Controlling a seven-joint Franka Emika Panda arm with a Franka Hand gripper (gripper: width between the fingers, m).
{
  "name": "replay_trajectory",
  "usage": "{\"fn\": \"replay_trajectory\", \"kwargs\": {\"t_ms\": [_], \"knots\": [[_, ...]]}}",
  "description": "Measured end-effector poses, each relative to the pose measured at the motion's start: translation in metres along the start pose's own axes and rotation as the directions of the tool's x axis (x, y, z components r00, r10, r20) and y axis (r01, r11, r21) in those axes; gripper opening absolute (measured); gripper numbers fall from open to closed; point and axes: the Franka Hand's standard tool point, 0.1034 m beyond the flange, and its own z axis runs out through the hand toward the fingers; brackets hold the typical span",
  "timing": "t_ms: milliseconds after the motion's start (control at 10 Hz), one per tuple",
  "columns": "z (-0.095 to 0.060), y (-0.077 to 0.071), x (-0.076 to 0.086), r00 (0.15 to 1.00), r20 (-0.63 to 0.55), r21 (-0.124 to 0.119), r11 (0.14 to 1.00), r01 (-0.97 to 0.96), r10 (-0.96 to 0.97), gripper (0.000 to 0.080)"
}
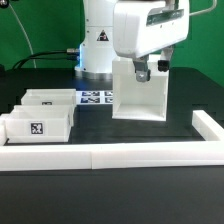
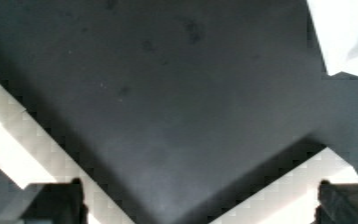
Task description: Assemble drawer
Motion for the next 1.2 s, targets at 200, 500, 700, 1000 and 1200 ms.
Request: {"fn": "replay_trajectory", "kwargs": {"t_ms": [200, 500, 700, 1000, 1200], "knots": [[0.000, 0.000, 0.000, 1.000, 0.000, 0.000, 1.000, 0.000, 0.000, 0.0649], [-0.001, -0.001, -0.002, 0.999, -0.011, -0.002, 0.999, -0.039, 0.039, 0.0649], [-0.008, -0.020, -0.027, 0.981, -0.030, -0.017, 0.981, -0.192, 0.191, 0.0649], [-0.023, -0.063, -0.038, 0.898, -0.016, -0.018, 0.897, -0.441, 0.441, 0.0649], [-0.029, -0.078, -0.039, 0.887, -0.007, -0.019, 0.887, -0.462, 0.462, 0.0649]]}}
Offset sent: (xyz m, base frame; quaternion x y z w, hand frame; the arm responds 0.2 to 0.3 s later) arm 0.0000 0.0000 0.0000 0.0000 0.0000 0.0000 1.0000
